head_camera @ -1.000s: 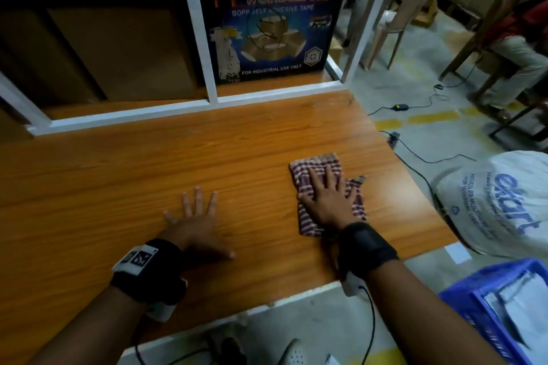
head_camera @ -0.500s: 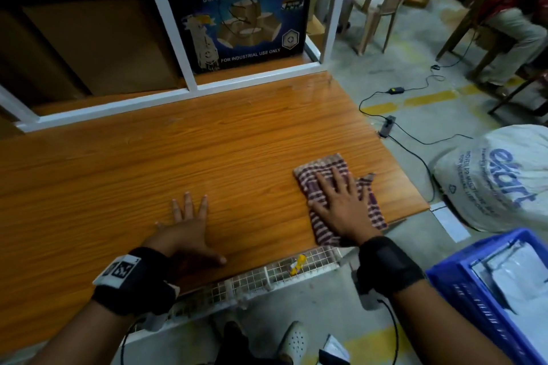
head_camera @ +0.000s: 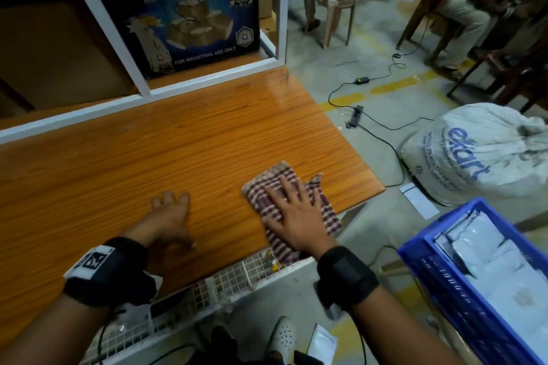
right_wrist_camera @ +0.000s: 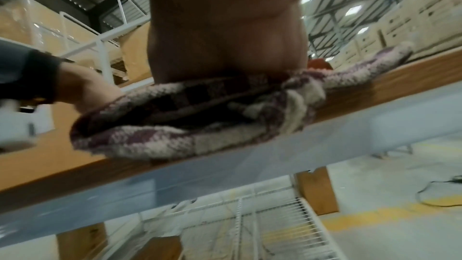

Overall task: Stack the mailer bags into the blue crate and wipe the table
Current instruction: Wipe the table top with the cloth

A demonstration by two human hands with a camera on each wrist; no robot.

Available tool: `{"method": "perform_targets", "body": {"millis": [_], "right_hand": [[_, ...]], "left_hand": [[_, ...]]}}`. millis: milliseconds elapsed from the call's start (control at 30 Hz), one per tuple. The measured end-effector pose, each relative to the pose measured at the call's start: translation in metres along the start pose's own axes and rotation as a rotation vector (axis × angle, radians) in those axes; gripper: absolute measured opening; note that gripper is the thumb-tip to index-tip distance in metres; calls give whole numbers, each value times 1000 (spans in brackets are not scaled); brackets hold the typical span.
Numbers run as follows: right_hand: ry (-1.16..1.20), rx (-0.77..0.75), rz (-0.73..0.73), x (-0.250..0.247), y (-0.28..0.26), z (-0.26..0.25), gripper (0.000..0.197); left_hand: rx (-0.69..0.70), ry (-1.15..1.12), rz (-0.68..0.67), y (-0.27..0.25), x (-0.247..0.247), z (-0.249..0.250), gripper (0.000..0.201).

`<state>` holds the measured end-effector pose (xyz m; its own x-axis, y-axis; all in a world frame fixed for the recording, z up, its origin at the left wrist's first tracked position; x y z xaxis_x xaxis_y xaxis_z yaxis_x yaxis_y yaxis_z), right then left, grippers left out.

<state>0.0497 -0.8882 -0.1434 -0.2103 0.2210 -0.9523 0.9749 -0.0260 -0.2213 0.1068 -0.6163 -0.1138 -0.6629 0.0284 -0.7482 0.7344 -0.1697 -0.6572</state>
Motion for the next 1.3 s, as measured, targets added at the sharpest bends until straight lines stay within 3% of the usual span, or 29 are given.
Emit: {"method": "perform_targets", "body": {"millis": [133,233,400,467,533,733,833,900,1033,1100,1200,1300], "right_hand": [[46,269,47,-25,23,85,73],[64,339,37,-26,28,84,73],[-25,11,-15,-4,1,0,71],[-42,-97,-30,1,-7,-10,71],[-54,-96,-27,-3,-1,4,72],[91,430,35,-37,55,101,74],[133,529,-31,-40,76,85,77],[99,431,-79,-34,87,41,78],[-41,77,-196,-12,89,-73,76],[-116,-52,-263,-4,91,-107,76],[-152,-142,-284,-7,115,-108,76],[-110,-12,-222,-26,161,-68,78]], "left_hand": [[95,-48,65,5,4,11,118],[118,-23,63,12,7,22,122],[102,10,46,25,4,34,133],[106,10,37,31,1,32,136],[124,-11,32,37,-3,27,138],[116,-47,52,49,-24,2,135],[59,-59,93,59,-43,-10,127],[31,-79,96,66,-56,-18,124],[-3,-118,68,84,-77,-36,125],[-11,-128,75,92,-87,-46,124],[-31,-146,86,103,-101,-65,127],[-42,-215,78,111,-109,-88,133]]}}
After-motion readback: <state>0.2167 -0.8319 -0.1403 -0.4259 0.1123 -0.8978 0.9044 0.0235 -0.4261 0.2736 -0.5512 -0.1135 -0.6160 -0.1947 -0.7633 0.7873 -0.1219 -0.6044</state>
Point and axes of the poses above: each hand's wrist, its own y-axis towards the middle knuckle, its own x-axis out of the palm, z = x × y, the point moved 5 cm from there along y, towards the middle knuckle, and after that the axes turned 9 degrees about x, right-handed, at the moved point
